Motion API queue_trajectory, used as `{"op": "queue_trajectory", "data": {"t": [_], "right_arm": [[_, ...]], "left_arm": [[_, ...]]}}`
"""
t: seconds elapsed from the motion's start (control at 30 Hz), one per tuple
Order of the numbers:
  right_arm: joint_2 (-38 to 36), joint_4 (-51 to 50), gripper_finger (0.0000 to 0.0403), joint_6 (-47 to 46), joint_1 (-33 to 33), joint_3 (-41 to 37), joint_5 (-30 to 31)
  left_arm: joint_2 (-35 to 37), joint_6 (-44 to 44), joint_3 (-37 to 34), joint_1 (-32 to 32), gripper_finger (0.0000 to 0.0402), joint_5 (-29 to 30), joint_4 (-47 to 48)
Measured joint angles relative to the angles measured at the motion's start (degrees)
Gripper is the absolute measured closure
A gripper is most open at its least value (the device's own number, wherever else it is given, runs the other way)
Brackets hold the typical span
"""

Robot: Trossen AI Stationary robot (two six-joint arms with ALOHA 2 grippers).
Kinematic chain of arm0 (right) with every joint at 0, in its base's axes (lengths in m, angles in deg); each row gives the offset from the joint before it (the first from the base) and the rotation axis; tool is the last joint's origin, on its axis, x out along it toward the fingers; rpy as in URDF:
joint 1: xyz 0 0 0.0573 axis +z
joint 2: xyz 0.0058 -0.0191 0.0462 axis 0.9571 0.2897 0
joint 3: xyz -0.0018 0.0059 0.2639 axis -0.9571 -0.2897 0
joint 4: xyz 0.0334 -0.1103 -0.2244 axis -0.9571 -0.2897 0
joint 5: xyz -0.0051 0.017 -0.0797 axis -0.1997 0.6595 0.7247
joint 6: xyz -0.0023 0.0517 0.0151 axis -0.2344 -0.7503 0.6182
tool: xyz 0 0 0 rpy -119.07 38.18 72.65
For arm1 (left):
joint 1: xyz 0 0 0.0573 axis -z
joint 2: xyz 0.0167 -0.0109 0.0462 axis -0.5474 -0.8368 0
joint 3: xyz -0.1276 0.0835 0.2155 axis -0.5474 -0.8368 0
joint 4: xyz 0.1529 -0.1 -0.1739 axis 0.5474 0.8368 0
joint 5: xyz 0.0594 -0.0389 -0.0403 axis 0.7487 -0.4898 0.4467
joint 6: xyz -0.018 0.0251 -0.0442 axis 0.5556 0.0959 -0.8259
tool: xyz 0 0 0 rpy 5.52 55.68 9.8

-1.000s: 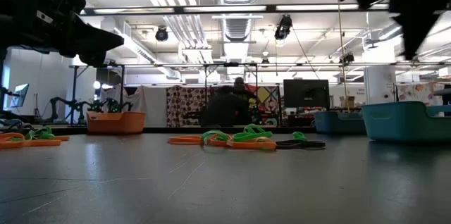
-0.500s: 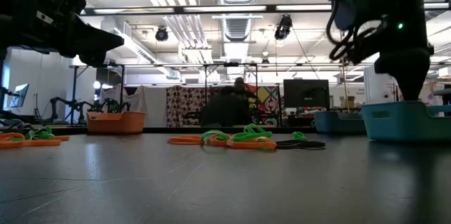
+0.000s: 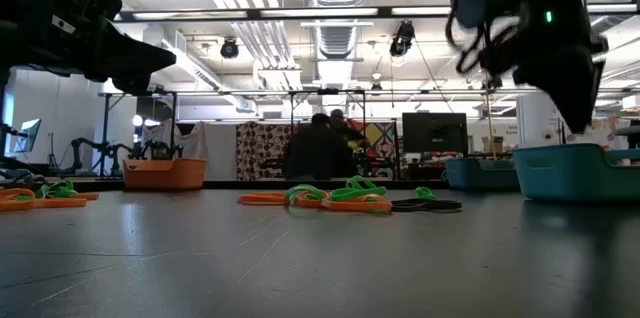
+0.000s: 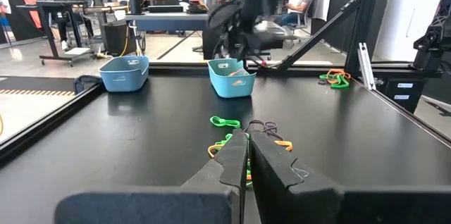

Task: Sort rubber bands into baskets
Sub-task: Put the green rubber band into the blue bin

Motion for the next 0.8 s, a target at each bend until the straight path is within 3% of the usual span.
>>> {"op": "queue_trajectory", "data": {"t": [0.2,0.37,0.47,0.63,0.8], "right_arm": [[-0.29,4.78,0.0212,-17.42,15.44,5.91,-4.42],[2.02,19.43,0.0212,-39.19,30.79,5.05,-6.91],[5.36,27.49,0.0212,-47.71,37.16,2.96,-12.66],[13.30,35.34,0.0204,-54.54,41.98,0.97,-25.30],[18.19,38.84,0.0186,-52.40,42.37,2.78,-30.19]], "left_arm": [[0.00,-0.02,0.00,0.00,0.0400,0.00,0.02],[-0.02,-0.01,0.00,0.02,0.0400,-0.01,0.01],[-0.02,0.00,0.00,0.01,0.0400,-0.02,0.00],[-0.02,-0.02,0.00,0.00,0.0400,0.00,0.02],[0.00,0.00,0.00,0.02,0.0400,-0.01,0.01]]}}
